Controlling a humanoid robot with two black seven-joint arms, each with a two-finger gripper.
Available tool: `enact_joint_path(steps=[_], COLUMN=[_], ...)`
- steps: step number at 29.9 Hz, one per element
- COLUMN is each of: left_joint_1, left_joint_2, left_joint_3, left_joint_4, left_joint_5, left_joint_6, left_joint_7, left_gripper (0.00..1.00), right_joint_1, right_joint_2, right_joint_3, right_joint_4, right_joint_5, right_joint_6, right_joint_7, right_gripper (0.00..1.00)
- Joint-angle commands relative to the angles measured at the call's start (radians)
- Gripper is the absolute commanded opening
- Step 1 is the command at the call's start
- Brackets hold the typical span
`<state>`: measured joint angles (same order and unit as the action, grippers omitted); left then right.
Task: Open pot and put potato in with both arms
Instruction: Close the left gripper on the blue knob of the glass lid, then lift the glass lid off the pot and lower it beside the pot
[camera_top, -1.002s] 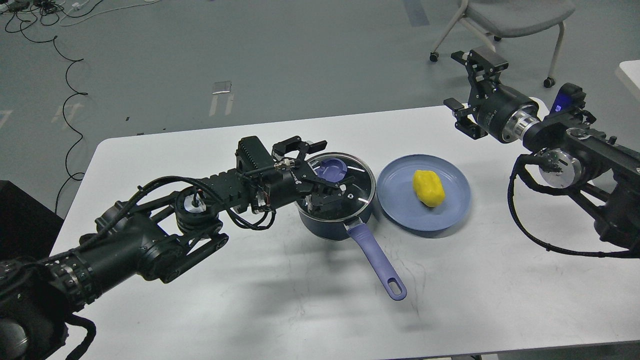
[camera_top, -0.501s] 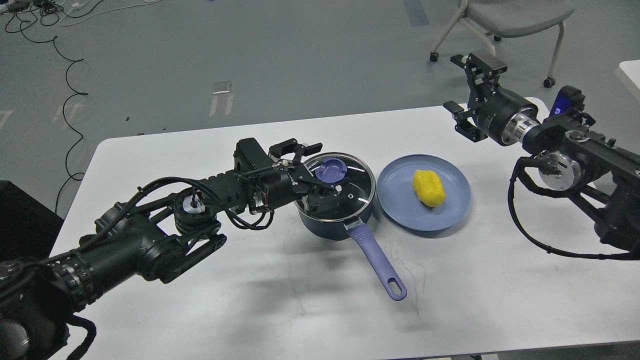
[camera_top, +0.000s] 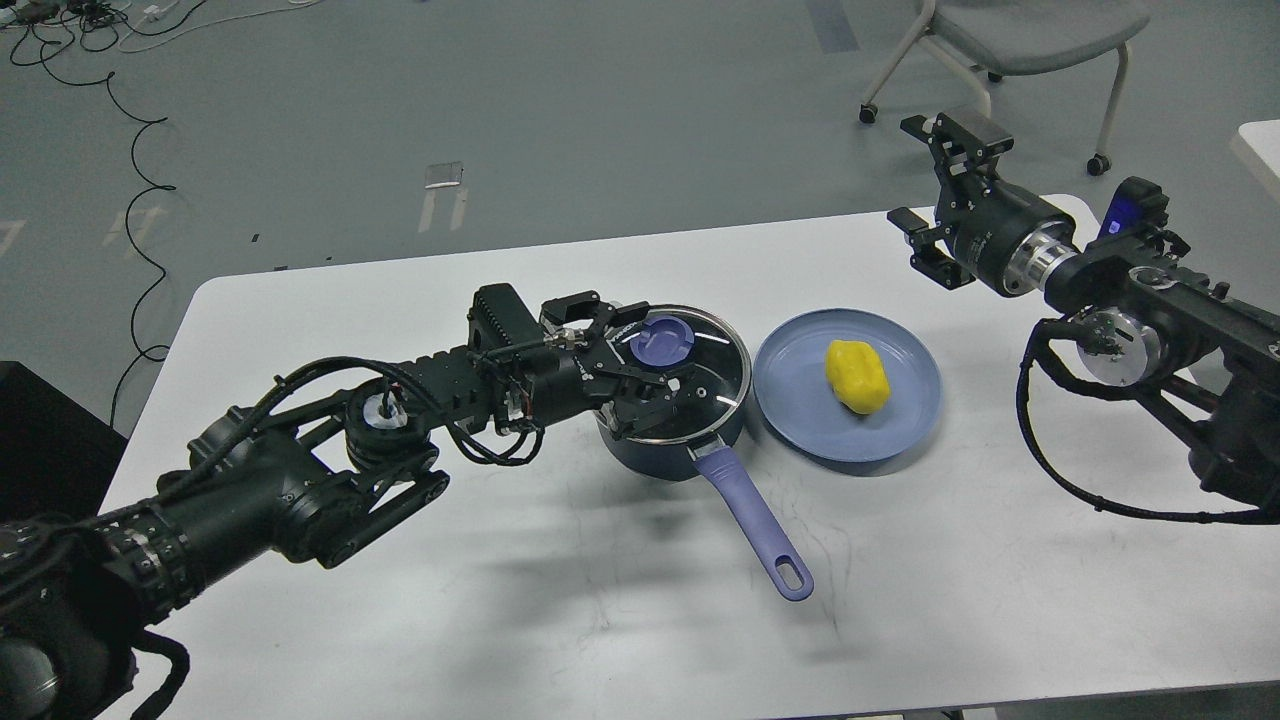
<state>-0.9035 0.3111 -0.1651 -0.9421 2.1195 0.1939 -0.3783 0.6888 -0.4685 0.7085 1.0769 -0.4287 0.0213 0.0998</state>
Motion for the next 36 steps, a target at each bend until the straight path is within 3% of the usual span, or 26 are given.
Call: enact_joint_path(steps=[1, 3, 5, 8, 12, 18, 20, 27, 36], left_joint_1=[-0.003, -0.003, -0.005, -0.006, -0.014, -0.049, -0.069, -0.14, -0.071], left_joint_2=[-0.001, -0.001, 0.0, 0.0, 0.002, 0.023, 0.049, 0.141, 0.341], left_joint_3=[0.022, 0.025, 0.026, 0.026, 0.024, 0.022, 0.022, 0.022, 0.039], left_joint_4=[0.012, 0.014, 0.014, 0.012, 0.011, -0.01, -0.041, -0.087, -0.08], left_joint_5=[-0.003, -0.003, -0.003, -0.003, -0.006, -0.073, -0.078, -0.116, -0.125], left_joint_6=[-0.001, -0.001, -0.001, -0.001, -0.001, -0.001, -0.001, -0.001, 0.009], left_joint_7=[-0.001, -0.001, -0.002, -0.007, -0.036, -0.041, -0.042, -0.047, -0.062], left_gripper=[0.52, 0.51, 0.42, 0.36, 0.33, 0.3, 0.25, 0.24, 0.21], right_joint_1=[0.0, 0.0, -0.003, -0.003, -0.003, -0.003, 0.003, 0.038, 0.037], right_joint_2=[-0.001, -0.001, 0.001, -0.001, -0.001, -0.001, 0.001, 0.005, 0.011], right_joint_3=[-0.001, -0.001, -0.001, -0.001, -0.001, -0.001, -0.001, -0.009, -0.03], right_joint_4=[0.0, 0.0, -0.002, -0.002, -0.002, -0.002, 0.0, 0.0, 0.0], right_joint_5=[-0.001, -0.001, -0.002, -0.002, -0.002, -0.002, -0.002, -0.004, -0.005], right_joint_6=[-0.001, -0.001, -0.003, -0.006, -0.008, -0.009, -0.009, -0.011, -0.011], right_joint_7=[0.0, 0.0, 0.001, 0.001, 0.001, 0.001, 0.001, 0.001, 0.001], right_gripper=[1.0, 1.0, 1.0, 1.0, 1.0, 1.0, 1.0, 1.0, 1.0])
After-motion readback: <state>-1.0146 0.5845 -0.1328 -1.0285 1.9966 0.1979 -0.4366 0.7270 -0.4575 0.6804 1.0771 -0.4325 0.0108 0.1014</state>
